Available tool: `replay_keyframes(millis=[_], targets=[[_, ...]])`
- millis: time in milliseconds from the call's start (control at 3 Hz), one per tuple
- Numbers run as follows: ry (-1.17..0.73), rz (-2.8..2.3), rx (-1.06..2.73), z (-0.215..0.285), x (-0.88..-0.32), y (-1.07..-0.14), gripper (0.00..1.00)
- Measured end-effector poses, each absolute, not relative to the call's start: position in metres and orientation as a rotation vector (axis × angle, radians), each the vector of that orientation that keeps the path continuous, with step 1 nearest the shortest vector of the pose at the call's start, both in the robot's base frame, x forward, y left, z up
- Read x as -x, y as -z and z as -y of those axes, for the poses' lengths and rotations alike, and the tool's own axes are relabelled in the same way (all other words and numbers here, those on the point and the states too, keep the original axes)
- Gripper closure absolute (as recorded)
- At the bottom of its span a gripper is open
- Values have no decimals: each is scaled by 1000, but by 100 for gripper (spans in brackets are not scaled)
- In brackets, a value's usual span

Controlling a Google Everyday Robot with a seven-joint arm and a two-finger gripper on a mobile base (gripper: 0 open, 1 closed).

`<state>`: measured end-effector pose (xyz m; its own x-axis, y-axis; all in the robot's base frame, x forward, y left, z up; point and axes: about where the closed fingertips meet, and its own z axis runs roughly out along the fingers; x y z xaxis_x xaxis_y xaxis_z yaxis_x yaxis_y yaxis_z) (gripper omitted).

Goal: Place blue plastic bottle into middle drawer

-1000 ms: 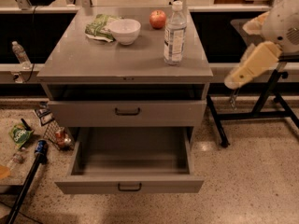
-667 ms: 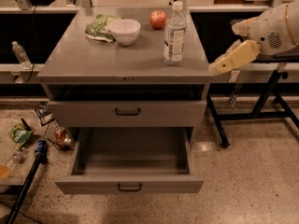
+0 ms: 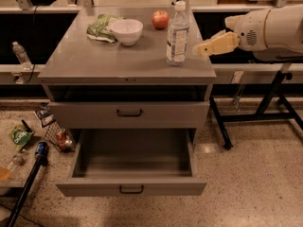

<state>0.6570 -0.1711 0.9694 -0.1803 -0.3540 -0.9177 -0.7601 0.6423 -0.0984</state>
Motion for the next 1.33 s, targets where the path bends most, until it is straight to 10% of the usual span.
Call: replay_keyframes(millis=[1333], targets=[[-469, -1736, 873, 148, -742, -936, 0]])
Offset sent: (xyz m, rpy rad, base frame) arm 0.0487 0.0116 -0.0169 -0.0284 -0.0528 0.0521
